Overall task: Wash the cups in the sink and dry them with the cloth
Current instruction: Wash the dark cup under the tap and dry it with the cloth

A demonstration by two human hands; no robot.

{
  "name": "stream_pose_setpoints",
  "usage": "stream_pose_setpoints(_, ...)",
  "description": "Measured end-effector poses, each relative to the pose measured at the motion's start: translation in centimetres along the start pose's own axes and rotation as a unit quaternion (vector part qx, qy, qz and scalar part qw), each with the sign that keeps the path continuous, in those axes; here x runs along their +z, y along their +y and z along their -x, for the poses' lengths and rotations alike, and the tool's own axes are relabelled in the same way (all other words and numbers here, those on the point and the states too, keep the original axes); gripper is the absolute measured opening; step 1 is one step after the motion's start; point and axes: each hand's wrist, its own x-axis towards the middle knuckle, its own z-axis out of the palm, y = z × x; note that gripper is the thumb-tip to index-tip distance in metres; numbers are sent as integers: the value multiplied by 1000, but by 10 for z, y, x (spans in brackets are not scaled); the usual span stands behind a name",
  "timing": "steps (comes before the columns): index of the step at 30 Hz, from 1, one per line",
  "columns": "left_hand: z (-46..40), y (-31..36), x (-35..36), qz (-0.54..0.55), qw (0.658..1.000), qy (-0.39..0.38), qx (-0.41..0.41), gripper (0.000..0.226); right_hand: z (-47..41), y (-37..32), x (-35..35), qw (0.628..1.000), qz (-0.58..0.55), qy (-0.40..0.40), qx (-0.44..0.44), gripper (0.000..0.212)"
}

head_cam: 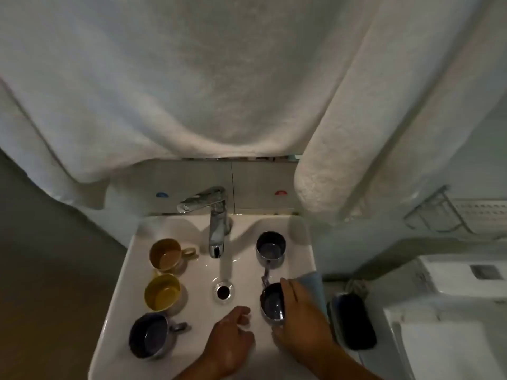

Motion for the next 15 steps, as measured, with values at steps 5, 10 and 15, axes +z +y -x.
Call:
stream_pose_setpoints(5,-19,8,12,44,999,-2,-23,52,-24,9,17,999,15,-28,-9,95)
stream_pose_setpoints(10,-21,6,24,73,997,2,-17,53,-33,27,33,999,4,3,-45,81)
stream_pose_setpoints(15,-4,2,17,61,998,27,9,56,-31,32,24,983,-174,-7,-57,58)
